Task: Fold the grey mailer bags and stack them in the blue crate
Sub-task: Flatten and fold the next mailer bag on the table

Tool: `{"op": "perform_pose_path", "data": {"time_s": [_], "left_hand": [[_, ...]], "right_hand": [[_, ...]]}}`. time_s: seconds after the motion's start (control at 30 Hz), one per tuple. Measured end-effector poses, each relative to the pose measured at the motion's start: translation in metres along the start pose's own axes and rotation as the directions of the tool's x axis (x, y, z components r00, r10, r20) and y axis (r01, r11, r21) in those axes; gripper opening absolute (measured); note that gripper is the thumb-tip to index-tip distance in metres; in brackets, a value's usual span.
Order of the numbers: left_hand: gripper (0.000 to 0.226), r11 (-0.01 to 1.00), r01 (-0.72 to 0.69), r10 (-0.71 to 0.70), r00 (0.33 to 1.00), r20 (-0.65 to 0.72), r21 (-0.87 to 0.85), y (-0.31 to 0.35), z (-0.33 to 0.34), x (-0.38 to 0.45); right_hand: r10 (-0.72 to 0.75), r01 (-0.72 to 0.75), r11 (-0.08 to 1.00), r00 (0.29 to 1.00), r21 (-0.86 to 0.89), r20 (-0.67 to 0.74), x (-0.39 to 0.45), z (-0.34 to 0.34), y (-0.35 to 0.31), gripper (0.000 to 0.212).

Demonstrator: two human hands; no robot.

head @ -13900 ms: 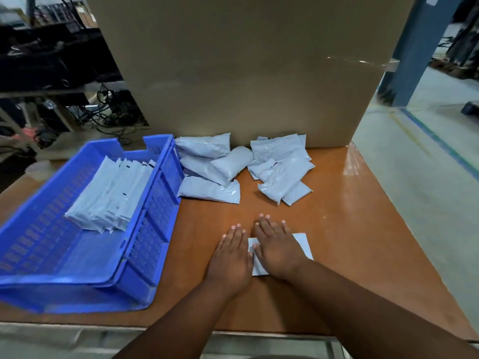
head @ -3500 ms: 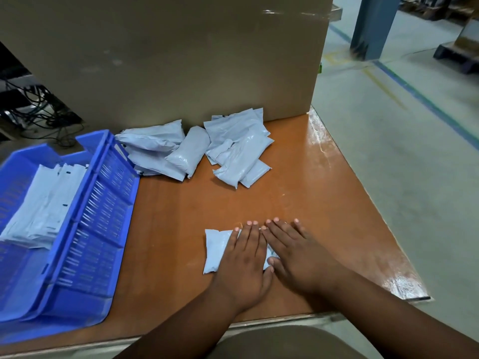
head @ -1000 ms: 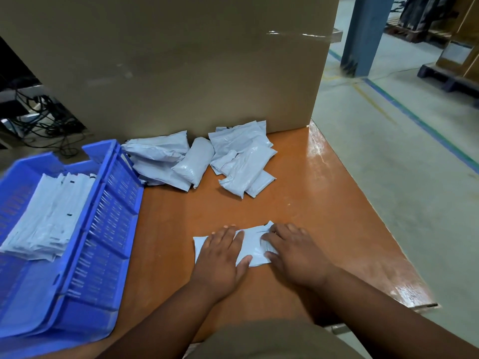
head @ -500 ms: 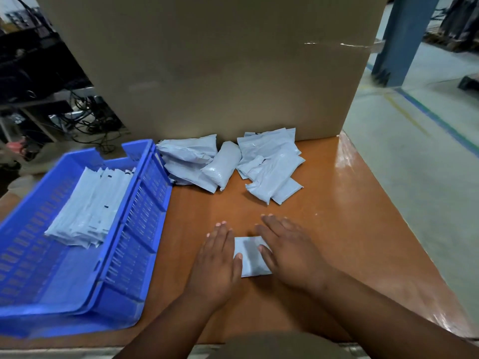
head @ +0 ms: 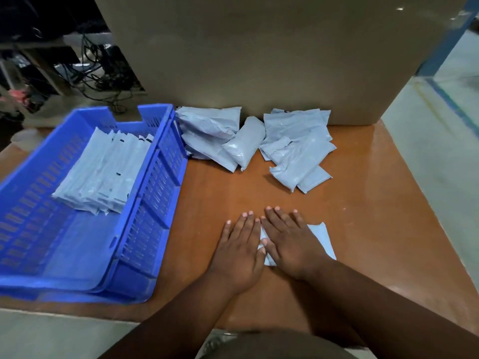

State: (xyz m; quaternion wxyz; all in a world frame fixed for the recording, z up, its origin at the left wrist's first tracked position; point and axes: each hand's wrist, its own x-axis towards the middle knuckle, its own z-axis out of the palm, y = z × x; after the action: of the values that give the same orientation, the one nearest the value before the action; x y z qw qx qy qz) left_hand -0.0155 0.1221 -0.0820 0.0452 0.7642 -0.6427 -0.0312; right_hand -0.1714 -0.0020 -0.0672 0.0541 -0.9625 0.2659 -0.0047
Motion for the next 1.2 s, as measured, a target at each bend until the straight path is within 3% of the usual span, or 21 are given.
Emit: {"op": "perform_pose_path", "data": {"time_s": [0.47, 0.67, 0.87, 1.2], "left_hand": [[0.074, 1.000, 0.026, -0.028, 0.993, 0.113, 0.017, 0.004, -0.013, 0.002], [0.075, 0.999, -0.050, 0.049, 0.998, 0.041, 0.014, 0.011, -0.028, 0.017], [0.071, 0.989, -0.149, 0.150, 0.985, 0.081, -0.022, 0.042, -0.017, 0.038], [0.066, 0.989, -0.149, 0.148, 0.988, 0.048, 0.006, 0.045, -0.004, 0.039]], "right_hand": [[-0.008, 0.004, 0.998, 0.998, 0.067, 0.068, -0.002, -0.011, 0.002, 0.068], [0.064, -0.061, 0.996, 0.997, 0.064, -0.052, -0.021, -0.027, 0.020, 0.064], [0.055, -0.056, 0.997, 0.998, 0.062, 0.028, -0.039, -0.015, 0.043, 0.067], [0.144, -0.145, 0.988, 0.989, 0.053, 0.031, -0.043, 0.000, 0.044, 0.070]]}}
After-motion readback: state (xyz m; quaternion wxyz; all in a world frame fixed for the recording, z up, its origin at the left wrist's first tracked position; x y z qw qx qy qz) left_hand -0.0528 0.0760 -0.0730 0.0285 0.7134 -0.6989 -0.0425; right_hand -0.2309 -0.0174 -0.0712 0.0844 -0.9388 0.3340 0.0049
